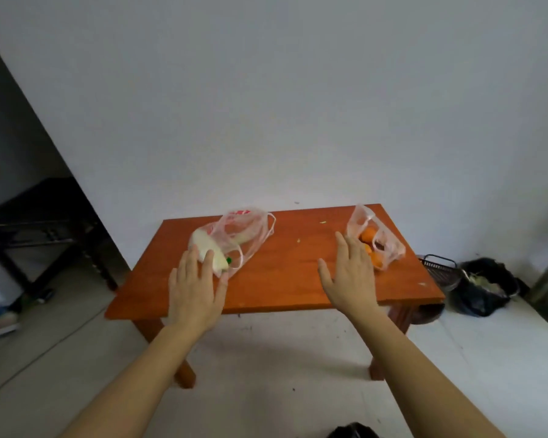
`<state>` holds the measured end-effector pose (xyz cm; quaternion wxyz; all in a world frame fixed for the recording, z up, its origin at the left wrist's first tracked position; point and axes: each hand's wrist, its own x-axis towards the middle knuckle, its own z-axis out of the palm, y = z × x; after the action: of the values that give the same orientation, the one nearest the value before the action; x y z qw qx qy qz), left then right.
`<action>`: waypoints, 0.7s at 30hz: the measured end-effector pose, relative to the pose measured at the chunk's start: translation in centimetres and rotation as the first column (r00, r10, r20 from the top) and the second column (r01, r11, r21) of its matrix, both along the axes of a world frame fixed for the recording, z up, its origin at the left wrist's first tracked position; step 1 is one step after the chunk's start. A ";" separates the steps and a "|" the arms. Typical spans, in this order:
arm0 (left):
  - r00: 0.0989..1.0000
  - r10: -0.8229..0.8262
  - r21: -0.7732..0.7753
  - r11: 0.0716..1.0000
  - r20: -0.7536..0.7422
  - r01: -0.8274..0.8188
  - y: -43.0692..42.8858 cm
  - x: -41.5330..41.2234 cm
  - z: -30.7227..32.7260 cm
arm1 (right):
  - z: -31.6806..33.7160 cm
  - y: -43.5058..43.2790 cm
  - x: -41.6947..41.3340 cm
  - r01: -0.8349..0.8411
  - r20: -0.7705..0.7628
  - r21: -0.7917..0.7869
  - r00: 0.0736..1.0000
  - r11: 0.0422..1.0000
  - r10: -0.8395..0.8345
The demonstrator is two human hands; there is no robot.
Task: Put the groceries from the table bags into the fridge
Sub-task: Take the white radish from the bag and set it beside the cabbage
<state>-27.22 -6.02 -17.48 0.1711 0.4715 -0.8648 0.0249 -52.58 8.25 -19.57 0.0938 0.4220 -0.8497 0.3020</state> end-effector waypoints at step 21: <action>0.882 -0.439 0.284 0.879 0.170 0.383 -40.7 -9.9 -6.4 | -4.0 -37.2 -4.2 -0.043 0.218 0.407 0.975 0.912 -0.051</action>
<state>-37.17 -46.71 -23.86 0.0127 0.2872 -0.9557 -0.0636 -56.80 -28.90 -23.55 -0.0922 0.3937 -0.9000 0.1627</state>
